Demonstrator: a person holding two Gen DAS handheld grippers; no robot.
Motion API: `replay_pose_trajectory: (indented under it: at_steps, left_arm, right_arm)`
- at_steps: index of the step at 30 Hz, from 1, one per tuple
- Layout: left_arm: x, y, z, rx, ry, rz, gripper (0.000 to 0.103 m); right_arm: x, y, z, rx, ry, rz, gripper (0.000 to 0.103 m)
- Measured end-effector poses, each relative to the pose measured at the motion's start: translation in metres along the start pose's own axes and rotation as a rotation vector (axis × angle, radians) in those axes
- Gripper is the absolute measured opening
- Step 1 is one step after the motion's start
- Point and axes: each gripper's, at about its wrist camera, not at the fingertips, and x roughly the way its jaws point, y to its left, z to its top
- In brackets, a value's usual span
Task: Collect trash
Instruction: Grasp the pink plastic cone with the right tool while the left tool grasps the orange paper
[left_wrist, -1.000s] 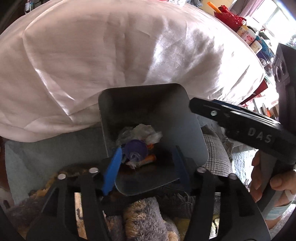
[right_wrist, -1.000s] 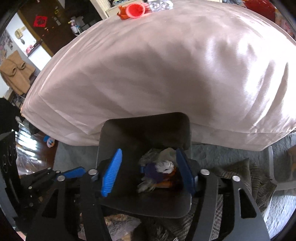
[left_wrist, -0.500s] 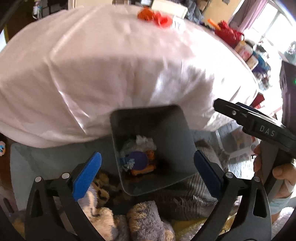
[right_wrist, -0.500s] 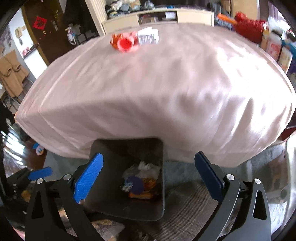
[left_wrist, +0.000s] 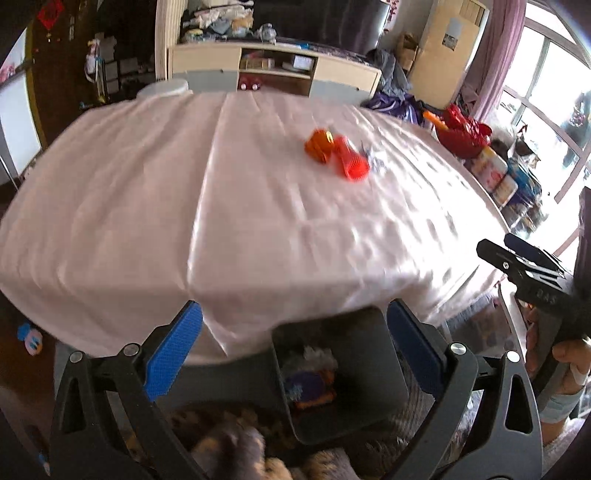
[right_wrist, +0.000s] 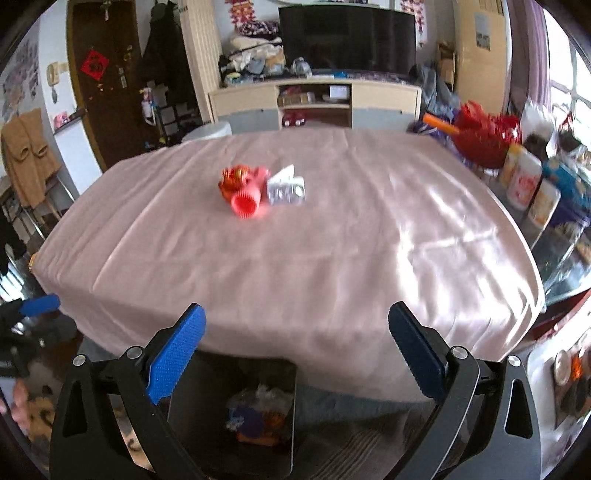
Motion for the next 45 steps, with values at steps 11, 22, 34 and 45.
replay_pose_trajectory:
  at_steps: [11, 22, 34, 45]
  left_arm:
    - [0.037, 0.016, 0.053, 0.056, -0.008, 0.037, 0.095]
    - [0.091, 0.034, 0.074, 0.070, 0.061, 0.052, 0.095]
    - [0.130, 0.024, 0.109, 0.117, 0.078, 0.013, 0.095]
    - [0.184, -0.004, 0.149, 0.156, 0.095, -0.048, 0.095]
  right_arm:
    - [0.055, 0.022, 0.038, 0.019, 0.005, 0.074, 0.099]
    - [0.136, 0.042, 0.072, 0.052, 0.076, 0.150, 0.065]
    - [0.184, 0.051, 0.086, 0.031, 0.125, 0.132, 0.045]
    - [0.173, 0.023, 0.090, -0.013, 0.104, 0.106, 0.037]
